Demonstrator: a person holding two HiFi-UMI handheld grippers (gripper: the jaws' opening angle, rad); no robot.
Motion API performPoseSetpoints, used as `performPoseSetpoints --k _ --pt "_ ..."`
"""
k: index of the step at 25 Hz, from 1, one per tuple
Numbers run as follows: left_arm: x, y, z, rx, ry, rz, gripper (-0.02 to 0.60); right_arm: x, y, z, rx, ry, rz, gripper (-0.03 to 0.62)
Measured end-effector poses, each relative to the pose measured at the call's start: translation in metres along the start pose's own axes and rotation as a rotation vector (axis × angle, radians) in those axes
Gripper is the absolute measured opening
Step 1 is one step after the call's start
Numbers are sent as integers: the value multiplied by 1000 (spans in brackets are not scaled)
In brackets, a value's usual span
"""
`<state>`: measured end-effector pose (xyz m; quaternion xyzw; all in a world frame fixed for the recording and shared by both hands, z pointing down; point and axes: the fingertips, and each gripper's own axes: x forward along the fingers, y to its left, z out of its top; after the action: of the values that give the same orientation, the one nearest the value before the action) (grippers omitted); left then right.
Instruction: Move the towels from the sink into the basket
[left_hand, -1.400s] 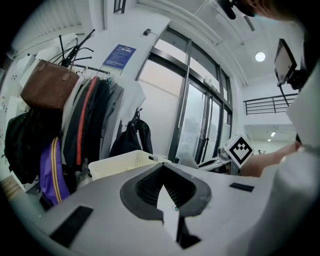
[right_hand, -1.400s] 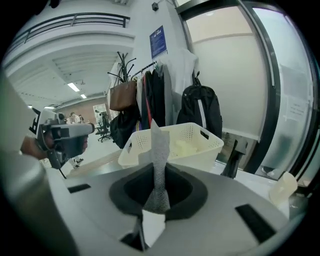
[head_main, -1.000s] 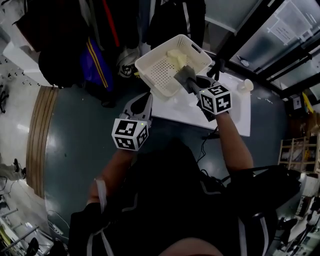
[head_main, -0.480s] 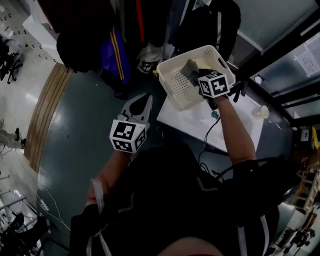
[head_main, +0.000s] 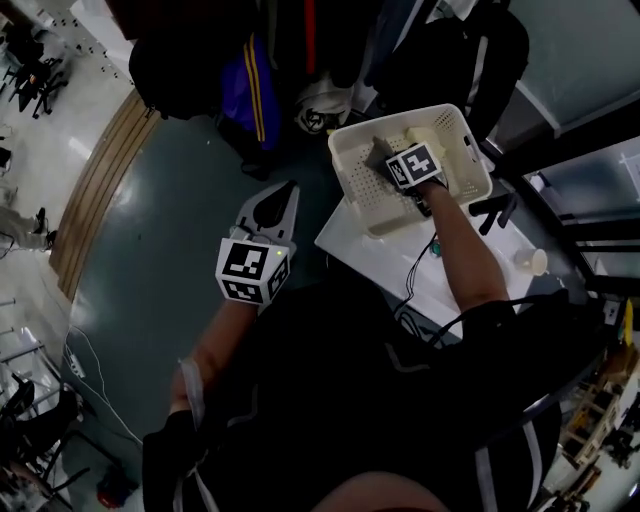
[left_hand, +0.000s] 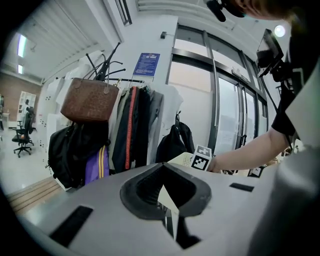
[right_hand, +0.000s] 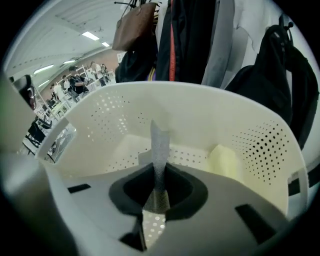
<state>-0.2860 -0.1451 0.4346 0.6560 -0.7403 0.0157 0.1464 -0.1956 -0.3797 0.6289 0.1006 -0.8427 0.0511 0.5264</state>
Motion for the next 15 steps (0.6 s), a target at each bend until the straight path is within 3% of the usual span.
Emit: performPoseSetpoints --k 8,11,15 --pt "2 0 -9 -26 26 42 3 37 -6 -21 19 72 -1 65" --pt "2 -3 -13 -27 29 36 3 40 -11 -27 49 75 -9 88" --pt "-7 2 -14 -25 32 27 3 31 -12 -20 95 51 -37 165"
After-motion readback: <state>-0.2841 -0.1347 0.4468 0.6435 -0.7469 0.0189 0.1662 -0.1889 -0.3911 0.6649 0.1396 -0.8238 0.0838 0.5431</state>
